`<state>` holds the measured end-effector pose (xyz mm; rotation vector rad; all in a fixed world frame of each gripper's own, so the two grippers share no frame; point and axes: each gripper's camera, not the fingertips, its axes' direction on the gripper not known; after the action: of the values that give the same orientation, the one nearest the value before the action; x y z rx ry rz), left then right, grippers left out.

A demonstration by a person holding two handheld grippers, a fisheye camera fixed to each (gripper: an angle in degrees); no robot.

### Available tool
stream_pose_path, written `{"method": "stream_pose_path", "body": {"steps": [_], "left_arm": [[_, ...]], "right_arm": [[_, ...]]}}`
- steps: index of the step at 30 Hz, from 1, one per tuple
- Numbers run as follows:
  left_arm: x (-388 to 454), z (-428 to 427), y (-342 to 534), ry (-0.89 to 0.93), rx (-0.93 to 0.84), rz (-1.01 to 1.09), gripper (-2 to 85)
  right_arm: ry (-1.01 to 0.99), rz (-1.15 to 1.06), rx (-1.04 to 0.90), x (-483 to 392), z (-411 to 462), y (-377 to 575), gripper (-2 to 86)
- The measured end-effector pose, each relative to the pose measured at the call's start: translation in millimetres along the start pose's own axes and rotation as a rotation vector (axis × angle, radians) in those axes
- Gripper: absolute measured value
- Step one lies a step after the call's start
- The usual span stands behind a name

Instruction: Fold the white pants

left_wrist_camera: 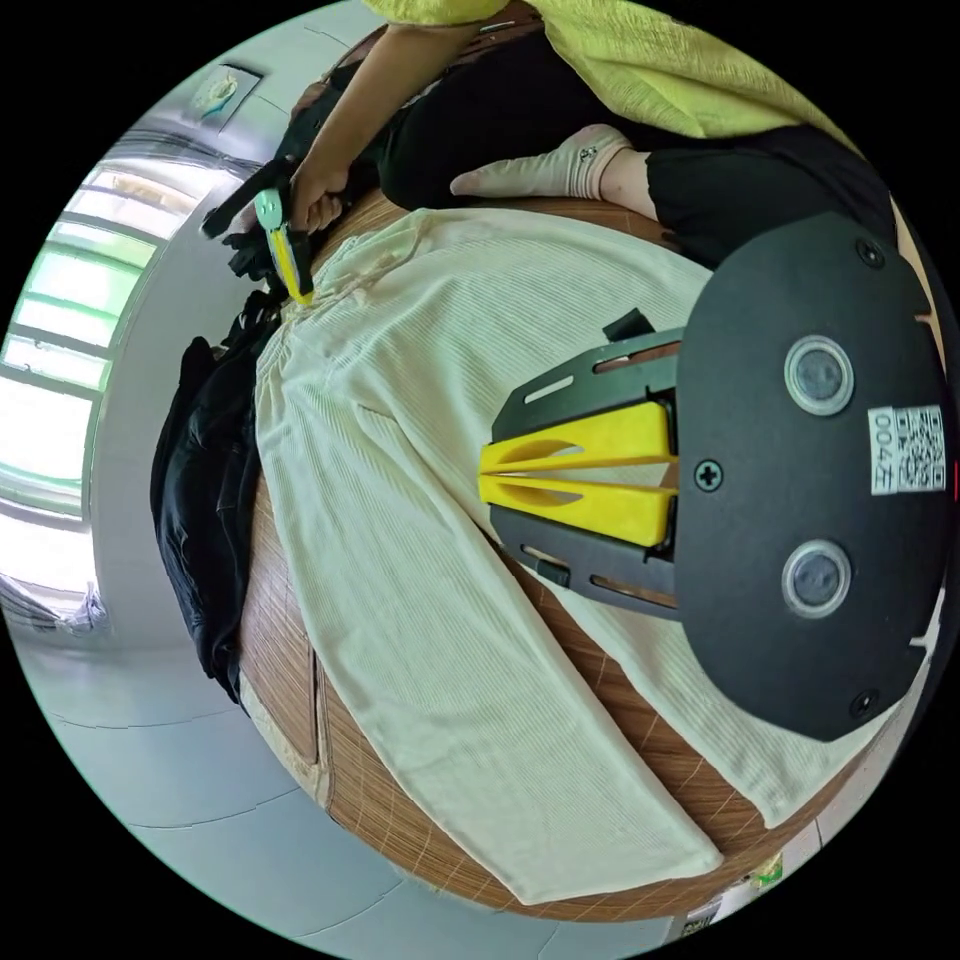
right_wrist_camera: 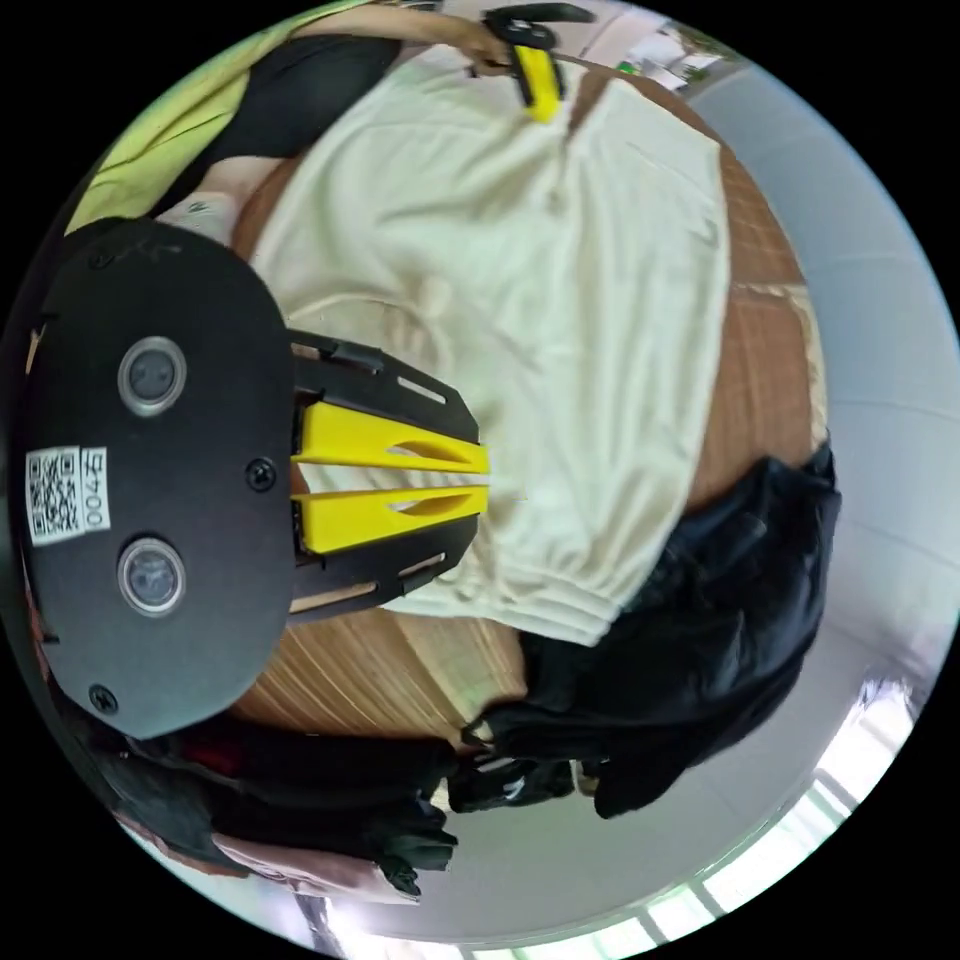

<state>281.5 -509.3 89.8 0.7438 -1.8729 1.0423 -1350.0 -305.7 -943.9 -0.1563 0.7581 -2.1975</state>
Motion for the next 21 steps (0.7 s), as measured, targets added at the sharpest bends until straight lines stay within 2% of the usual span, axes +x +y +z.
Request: {"method": "stream_pose_path", "body": {"steps": [4, 7, 10, 13, 15, 17, 18, 19, 21], "left_arm": [[28.2, 20.5, 4.4, -0.139, -0.097, 0.027, 0.4], [52.9, -1.8, 11.7, -0.294, -0.083, -0.019, 0.7], [59.5, -73.6, 27.7, -0.437, -0.025, -0.136, 0.8], [51.2, -129.6, 78.0, -0.531, -0.084, -0.249, 0.8], [41.7, -149.4, 128.4, -0.612, -0.161, -0.318, 0.8], [30.6, -165.8, 186.5, -0.633, -0.211, -0.425, 0.9], [26.9, -176.0, 225.8, -0.604, -0.205, -0.506, 0.9], [26.7, -184.1, 261.0, -0.554, -0.166, -0.589, 0.9], [33.7, -188.5, 299.9, -0.513, -0.095, -0.668, 0.9]], "right_arm": [[0.046, -0.117, -0.203, -19.8, 36.6, 52.1, 3.9], [0.008, -0.097, -0.195, -7.8, 33.6, 52.9, 4.6], [-0.006, -0.034, -0.070, 1.8, -6.0, 54.8, 5.0], [-0.053, -0.027, 0.084, -3.7, -45.7, 73.6, 5.7], [-0.170, 0.027, 0.180, -4.6, -62.3, 88.0, 5.7], [-0.457, 0.135, 0.305, -6.6, -70.2, 107.3, 5.9], [-0.514, 0.137, 0.324, -11.1, -69.4, 110.1, 6.5], [-0.583, 0.097, 0.326, -26.1, -66.2, 110.6, 7.6], [-0.577, -0.030, 0.270, -55.8, -62.2, 103.8, 9.5]]}}
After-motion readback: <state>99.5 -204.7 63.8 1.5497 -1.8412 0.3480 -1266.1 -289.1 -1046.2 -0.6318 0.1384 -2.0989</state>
